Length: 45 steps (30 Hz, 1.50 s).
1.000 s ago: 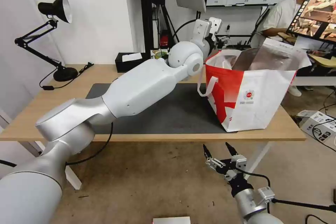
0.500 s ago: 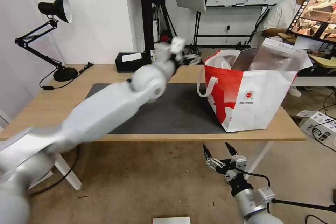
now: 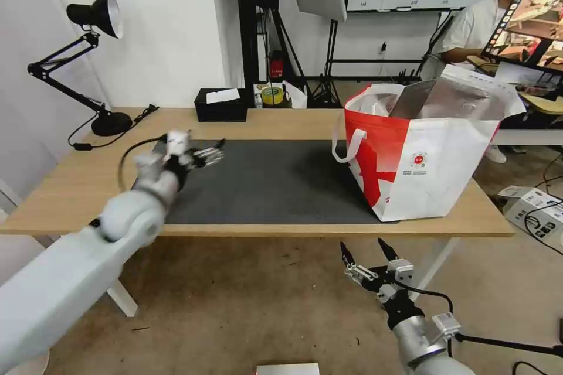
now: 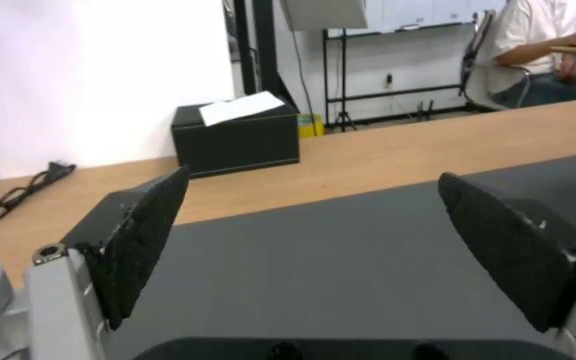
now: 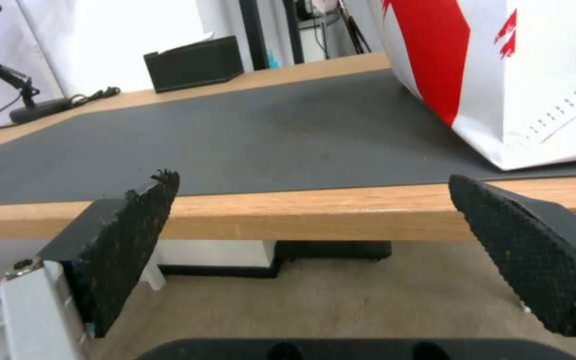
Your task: Pick up the trash from the table and place it into the takeout bag.
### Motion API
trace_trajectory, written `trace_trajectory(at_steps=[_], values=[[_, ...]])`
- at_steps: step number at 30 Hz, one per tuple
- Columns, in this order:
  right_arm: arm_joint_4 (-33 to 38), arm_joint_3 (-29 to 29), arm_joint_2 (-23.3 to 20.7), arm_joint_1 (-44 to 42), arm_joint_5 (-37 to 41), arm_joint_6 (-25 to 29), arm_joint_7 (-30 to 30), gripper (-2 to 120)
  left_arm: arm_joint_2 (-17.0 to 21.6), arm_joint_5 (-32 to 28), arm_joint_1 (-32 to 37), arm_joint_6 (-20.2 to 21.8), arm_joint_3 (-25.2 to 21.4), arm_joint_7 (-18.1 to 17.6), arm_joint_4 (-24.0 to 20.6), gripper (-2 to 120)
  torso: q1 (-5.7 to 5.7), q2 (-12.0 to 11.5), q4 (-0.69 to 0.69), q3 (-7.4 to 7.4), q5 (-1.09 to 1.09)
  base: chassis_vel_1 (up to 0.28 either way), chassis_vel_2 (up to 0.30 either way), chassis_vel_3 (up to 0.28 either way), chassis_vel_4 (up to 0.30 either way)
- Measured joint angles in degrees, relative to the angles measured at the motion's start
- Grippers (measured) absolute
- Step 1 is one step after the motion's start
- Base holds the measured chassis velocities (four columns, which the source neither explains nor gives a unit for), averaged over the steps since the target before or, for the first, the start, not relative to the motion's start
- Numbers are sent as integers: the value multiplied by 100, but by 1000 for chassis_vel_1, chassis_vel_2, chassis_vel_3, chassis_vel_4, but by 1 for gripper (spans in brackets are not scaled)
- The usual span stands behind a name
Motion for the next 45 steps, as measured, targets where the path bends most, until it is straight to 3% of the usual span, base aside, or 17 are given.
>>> trace_trajectory(at_steps=[4, 7, 10, 18, 25, 45], values=[[0, 0, 0, 0, 0, 0, 0, 100, -142, 271, 481, -272, -210, 5, -22, 100, 1, 0, -4, 0, 0, 0, 0, 0, 0], [0, 0, -1, 0, 0, 0, 0, 100, -214, 495, 1035, -494, -605, -42, -153, 100, 0, 0, -2, 0, -1, 0, 0, 0, 0], [0, 0, 0, 0, 0, 0, -1, 100, -343, 858, 1916, -749, -1298, -174, -366, 100, 0, 0, 0, 0, -1, 0, 0, 0, 0], [0, 0, 0, 0, 0, 0, 0, 100, -748, 1399, 3338, -1176, -2202, -209, -559, 100, 0, 0, 0, 0, -1, 0, 0, 0, 0], [0, 0, 0, 0, 0, 0, 1, 100, -1190, 1630, 3999, -1479, -2552, -192, -638, 100, 0, 0, 0, 0, 0, 0, 0, 0, 0], [0, 0, 0, 0, 0, 0, 0, 100, -1791, 2003, 5068, -2041, -3107, 6, -904, 100, 0, 0, 0, 0, 0, 0, 0, 0, 0]])
